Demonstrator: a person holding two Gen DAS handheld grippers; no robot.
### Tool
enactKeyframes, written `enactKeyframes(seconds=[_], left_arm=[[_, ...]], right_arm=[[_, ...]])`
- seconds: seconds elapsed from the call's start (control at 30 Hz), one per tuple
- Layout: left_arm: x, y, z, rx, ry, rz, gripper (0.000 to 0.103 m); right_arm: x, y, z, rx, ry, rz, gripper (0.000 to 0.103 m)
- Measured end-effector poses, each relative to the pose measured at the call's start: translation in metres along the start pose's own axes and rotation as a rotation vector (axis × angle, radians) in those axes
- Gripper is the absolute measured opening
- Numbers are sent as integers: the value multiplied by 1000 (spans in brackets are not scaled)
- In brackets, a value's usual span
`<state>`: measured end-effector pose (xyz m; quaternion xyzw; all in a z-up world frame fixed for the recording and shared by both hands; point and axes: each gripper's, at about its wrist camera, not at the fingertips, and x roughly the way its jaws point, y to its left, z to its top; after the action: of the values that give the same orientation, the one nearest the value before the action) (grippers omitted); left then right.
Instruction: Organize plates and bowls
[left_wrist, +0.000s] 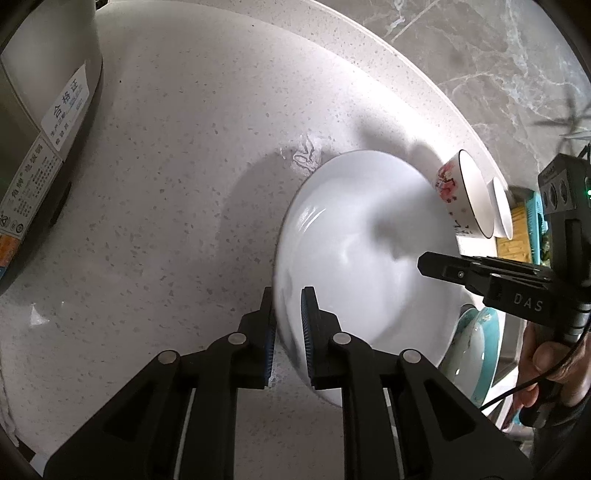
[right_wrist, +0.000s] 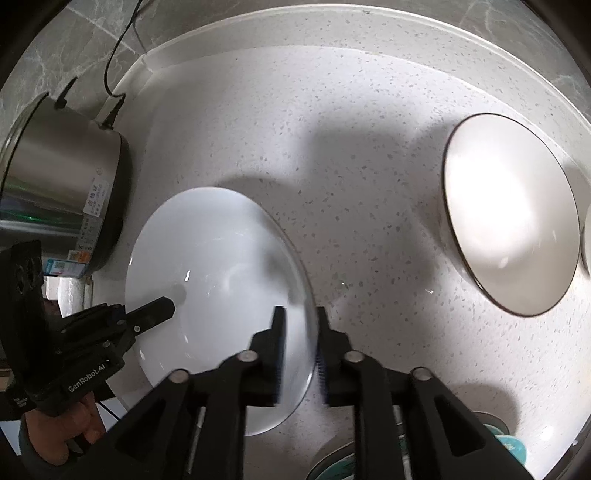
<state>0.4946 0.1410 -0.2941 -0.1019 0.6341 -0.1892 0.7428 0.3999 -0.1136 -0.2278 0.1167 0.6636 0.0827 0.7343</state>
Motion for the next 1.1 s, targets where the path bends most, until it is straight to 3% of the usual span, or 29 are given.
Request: enactKeyframes(seconds=[0.03,0.07,0.13,0.17,0.2,0.3,0.37,0.43,0.5,0.63,0.67,0.83,0.97,1.1], left_arm=[[-3,3,-1,0,-5,1,14],[-7,7,-3,-1,-8,1,21],[-14,14,-8,-10,-14,6,40],[-19,15,-11,-10,-22,9,61],[-23,16,-13,-7,-30,15,71],[-42,16,-18,-5,-46,3,72],[-56,8,-15,0,-72,-14,75],[-75,-14,-3,46,-104,-49,76],[-89,-45,13,125,-119,-70,85],[-99,-121,48,317,-103,-119,86],[-98,-146,61,370,-99,-126,86],[-68,-247,113,597,-79,-31,86],[-16,-328,132,828,-10,34,86],[30,-370,133,980,30,64,86]], right_arm=[[-3,-1,-1,7,-13,9,26],[-7,-1,-1,9,-24,13,34],[-19,-2,-4,15,-60,11,51],[-25,-4,-6,20,-79,9,57],[-32,-6,-10,26,-97,9,58],[-54,-22,-26,76,-157,26,58],[-78,-44,-45,143,-242,53,58],[-102,-73,-63,230,-324,39,59],[-121,-104,-76,324,-378,39,60],[-166,-175,-100,543,-512,-8,84],[-172,-187,-103,566,-534,-26,84],[-182,-235,-102,620,-589,-108,78],[-161,-265,-97,708,-557,-57,61],[-147,-275,-94,760,-552,-49,59]])
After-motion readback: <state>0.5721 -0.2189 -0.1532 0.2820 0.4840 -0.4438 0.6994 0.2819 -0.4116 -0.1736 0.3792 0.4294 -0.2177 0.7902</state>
